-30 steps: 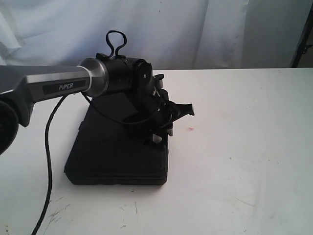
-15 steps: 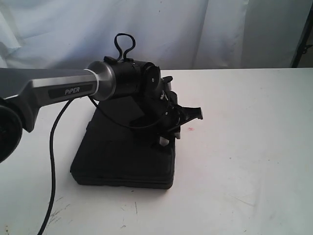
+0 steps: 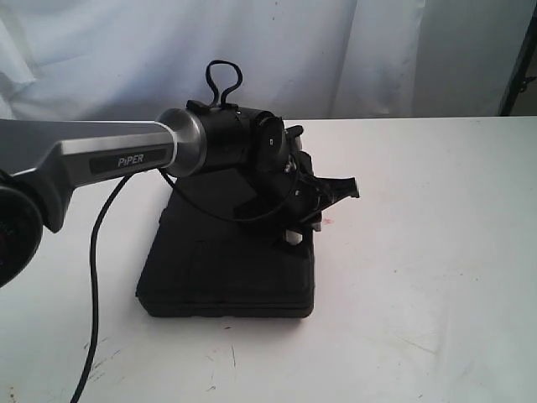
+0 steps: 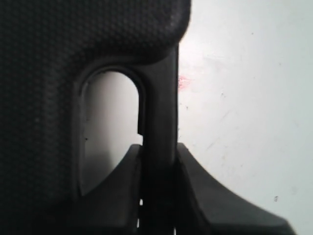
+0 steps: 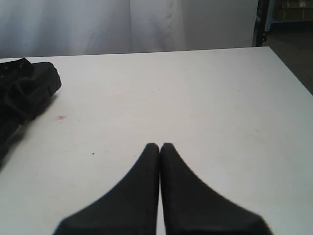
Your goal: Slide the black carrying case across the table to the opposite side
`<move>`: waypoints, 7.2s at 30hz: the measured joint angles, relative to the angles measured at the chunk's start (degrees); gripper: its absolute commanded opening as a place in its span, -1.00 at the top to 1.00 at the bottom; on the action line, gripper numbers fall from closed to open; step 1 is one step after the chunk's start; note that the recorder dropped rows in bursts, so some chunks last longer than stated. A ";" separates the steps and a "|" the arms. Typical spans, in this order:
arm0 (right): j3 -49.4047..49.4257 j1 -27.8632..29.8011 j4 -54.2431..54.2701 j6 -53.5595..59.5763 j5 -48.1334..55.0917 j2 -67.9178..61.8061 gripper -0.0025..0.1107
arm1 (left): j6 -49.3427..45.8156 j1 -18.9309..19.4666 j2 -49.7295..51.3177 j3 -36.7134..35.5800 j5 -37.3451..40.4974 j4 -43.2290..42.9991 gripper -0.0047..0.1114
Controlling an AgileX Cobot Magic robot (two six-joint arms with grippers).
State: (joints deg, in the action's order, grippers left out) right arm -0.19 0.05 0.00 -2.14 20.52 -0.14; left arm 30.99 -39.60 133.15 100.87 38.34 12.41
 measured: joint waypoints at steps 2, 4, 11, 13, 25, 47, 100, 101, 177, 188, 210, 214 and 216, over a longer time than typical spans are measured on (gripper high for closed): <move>0.00 0.00 0.00 0.00 0.00 0.00 0.96 | 0.16 0.00 0.11 0.00 -0.71 -0.09 0.92; 0.00 0.00 0.00 0.00 0.00 0.00 0.96 | 0.29 0.00 0.48 0.00 -1.07 -0.09 0.92; 0.00 0.00 0.00 0.00 0.00 0.00 0.96 | 0.04 -0.35 1.50 0.13 -1.34 0.15 0.92; 0.00 0.00 0.00 0.00 0.00 0.00 0.96 | -0.08 -0.35 1.53 0.13 -1.44 0.26 0.92; 0.00 0.00 0.00 0.00 0.00 0.00 0.96 | -2.34 -1.15 1.53 0.13 -3.33 2.00 0.92; 0.00 0.00 0.00 0.00 0.00 0.00 0.96 | -7.15 -2.36 1.53 0.34 -10.17 8.66 0.43; 0.00 0.00 0.00 0.00 0.00 0.00 0.96 | -7.02 0.73 -6.23 0.61 -1.00 -13.69 0.92; 0.00 0.00 0.00 0.00 0.00 0.00 0.96 | -7.02 0.73 -7.07 0.61 -0.43 -15.31 0.92; 0.00 0.00 0.00 0.00 0.00 0.00 0.96 | -1.64 41.55 -126.29 -85.58 -18.77 -25.08 0.92; 0.00 0.00 0.00 0.00 0.00 0.00 0.96 | -23.67 41.55 -132.80 -95.78 -19.93 -13.63 0.92; 0.00 0.00 0.00 0.00 0.00 0.00 0.96 | -28.10 37.67 -132.93 -100.61 -20.02 -12.41 0.92; 0.00 0.00 0.00 0.00 0.00 0.00 0.96 | -28.14 37.67 -132.93 -100.61 -20.02 -12.99 0.92; 0.00 0.00 0.00 0.00 0.00 0.00 0.96 | -28.23 37.67 -132.93 -100.61 -20.02 -13.56 0.92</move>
State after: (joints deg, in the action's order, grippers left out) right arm -0.19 0.05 0.00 -2.14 20.52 -0.14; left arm 2.76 -1.94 0.22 0.27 18.33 -1.15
